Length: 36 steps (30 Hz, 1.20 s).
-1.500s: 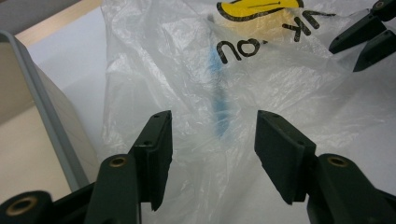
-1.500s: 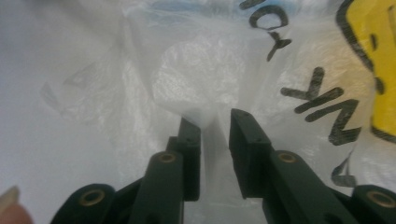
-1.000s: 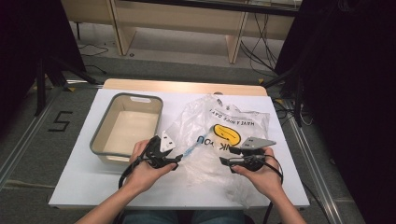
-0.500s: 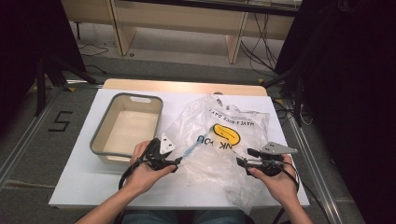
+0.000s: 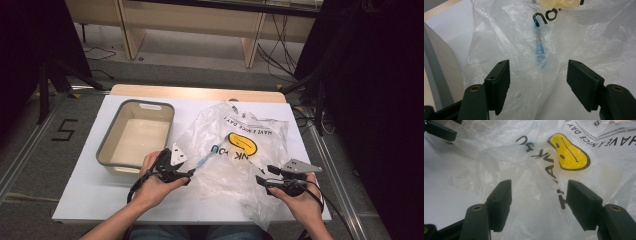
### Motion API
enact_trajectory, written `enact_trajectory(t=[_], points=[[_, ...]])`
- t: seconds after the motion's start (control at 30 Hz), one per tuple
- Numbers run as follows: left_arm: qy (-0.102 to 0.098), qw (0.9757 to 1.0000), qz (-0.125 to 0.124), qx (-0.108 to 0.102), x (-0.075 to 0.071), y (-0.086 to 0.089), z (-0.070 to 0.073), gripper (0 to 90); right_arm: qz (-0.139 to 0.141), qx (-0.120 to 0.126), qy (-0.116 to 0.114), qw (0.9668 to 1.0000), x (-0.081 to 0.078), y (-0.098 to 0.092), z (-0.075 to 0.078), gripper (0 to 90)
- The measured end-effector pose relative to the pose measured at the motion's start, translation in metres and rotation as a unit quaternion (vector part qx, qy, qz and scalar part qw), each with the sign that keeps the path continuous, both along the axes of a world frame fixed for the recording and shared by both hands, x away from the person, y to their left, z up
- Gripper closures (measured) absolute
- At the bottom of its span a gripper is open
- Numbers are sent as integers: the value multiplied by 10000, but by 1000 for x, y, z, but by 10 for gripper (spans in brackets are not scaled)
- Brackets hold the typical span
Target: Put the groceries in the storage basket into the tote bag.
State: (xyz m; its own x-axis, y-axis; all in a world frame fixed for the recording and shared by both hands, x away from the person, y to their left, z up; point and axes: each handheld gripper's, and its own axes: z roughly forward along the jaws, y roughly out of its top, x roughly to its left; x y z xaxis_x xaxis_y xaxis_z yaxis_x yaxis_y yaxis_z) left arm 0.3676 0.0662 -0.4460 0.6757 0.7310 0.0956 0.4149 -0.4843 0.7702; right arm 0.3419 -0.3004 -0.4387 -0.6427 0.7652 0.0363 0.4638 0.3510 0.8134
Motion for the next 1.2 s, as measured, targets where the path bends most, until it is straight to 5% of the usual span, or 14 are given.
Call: enact_trajectory(t=[1.2], points=[[-31,10000,70,22,0,-1,0,352,27,-9,10,10000,-3,-2,-3,383]])
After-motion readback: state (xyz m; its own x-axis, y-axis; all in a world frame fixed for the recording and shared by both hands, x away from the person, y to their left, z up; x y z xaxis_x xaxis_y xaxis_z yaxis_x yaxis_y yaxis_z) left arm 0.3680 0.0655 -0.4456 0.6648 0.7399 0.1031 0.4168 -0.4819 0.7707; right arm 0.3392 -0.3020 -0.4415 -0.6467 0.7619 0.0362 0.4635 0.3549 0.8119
